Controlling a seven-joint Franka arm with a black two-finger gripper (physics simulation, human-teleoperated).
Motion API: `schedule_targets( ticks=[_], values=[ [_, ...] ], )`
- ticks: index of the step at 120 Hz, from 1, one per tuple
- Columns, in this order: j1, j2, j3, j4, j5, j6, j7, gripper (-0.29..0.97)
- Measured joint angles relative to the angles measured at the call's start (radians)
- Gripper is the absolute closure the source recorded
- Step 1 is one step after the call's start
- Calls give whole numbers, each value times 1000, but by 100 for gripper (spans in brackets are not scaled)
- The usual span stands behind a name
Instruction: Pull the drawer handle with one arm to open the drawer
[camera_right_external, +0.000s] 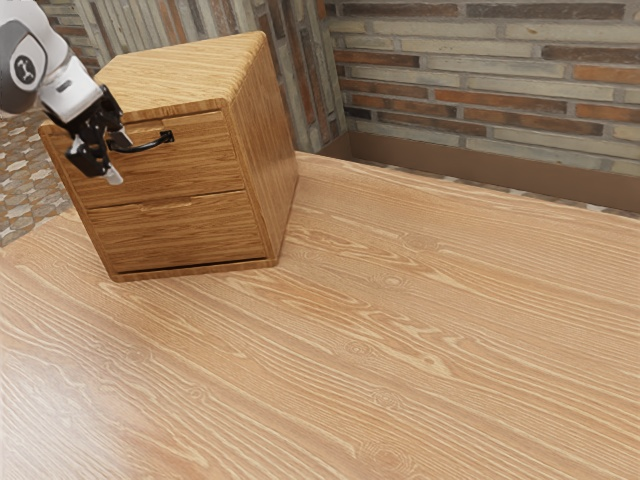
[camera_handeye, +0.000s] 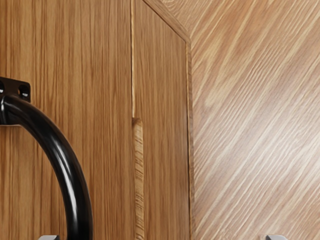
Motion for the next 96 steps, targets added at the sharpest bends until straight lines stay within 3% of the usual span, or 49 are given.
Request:
schedule_targets(
  ticks=[44,96],
  values=[
    [-2,-6,-2,-3,0,2,-3,54],
    [-4,-142,-6,-165,2,-4,-2,63]
  ],
)
